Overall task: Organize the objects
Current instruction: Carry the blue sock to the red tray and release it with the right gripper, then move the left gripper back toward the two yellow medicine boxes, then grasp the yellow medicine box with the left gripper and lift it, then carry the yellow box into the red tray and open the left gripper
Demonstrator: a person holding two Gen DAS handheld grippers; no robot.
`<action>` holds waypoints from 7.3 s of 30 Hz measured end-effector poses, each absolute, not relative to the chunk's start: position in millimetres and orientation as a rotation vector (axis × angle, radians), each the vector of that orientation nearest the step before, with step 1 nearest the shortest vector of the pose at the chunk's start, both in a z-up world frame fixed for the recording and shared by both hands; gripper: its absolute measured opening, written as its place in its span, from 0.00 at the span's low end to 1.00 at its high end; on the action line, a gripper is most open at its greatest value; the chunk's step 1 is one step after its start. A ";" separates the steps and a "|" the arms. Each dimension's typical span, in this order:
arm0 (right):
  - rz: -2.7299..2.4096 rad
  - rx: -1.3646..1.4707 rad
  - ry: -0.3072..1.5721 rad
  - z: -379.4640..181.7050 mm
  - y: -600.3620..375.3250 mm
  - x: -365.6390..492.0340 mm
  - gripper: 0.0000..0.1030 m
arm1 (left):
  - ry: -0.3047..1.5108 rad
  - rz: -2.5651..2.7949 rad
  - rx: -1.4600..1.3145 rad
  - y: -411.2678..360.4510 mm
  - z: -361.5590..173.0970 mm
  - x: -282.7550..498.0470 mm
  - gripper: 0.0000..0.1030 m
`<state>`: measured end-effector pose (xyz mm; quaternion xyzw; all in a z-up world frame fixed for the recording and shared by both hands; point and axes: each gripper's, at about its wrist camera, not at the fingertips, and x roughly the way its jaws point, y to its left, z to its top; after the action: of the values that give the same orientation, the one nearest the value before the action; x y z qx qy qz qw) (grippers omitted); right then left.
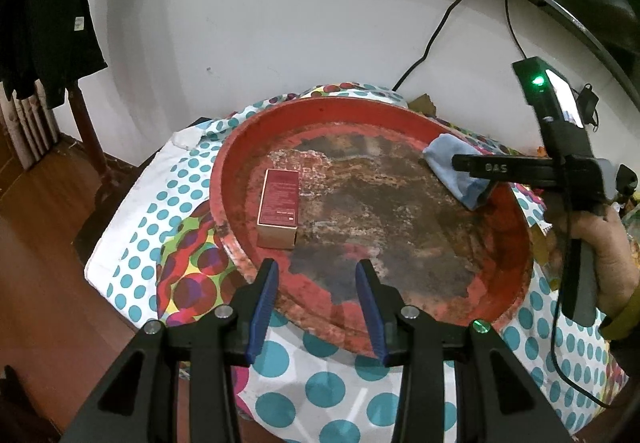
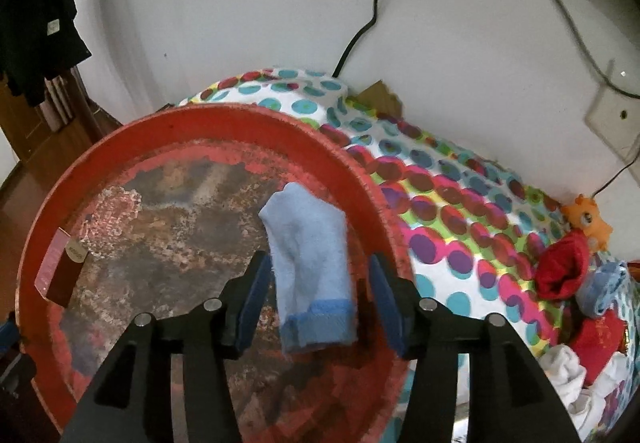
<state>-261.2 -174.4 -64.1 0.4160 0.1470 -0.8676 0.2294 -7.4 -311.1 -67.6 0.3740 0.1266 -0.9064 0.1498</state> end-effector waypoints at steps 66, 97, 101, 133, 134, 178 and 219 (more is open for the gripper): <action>-2.641 1.210 0.050 -94.0 171.6 -220.6 0.38 | 0.096 -2.945 1.308 -85.0 -60.2 -62.1 0.40; -2.619 1.224 -0.020 -97.7 173.7 -224.0 0.43 | 0.153 -2.755 1.387 -52.4 -97.1 -137.9 0.40; -2.617 1.225 -0.026 -97.5 171.7 -224.4 0.43 | 0.143 -2.800 1.386 -50.7 -93.4 -137.0 0.40; -2.591 1.220 -0.081 -96.9 175.2 -227.1 0.48 | 0.121 -2.725 1.495 -72.9 -77.6 -179.1 0.54; -2.591 1.220 -0.082 -96.9 175.0 -227.1 0.48 | 0.111 -2.712 1.500 -73.9 -78.4 -182.1 0.54; -2.599 1.227 -0.050 -96.1 172.8 -229.6 0.48 | 0.106 -2.739 1.461 -78.7 -79.0 -182.7 0.51; -2.624 1.243 0.033 -94.9 167.2 -232.3 0.48 | 0.142 -2.520 1.250 -272.0 -36.1 -127.4 0.51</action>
<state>-232.3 167.2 -94.9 0.4249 0.0113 -0.8974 0.1186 -127.4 -272.0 -36.1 0.4380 0.0496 -0.8829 0.1618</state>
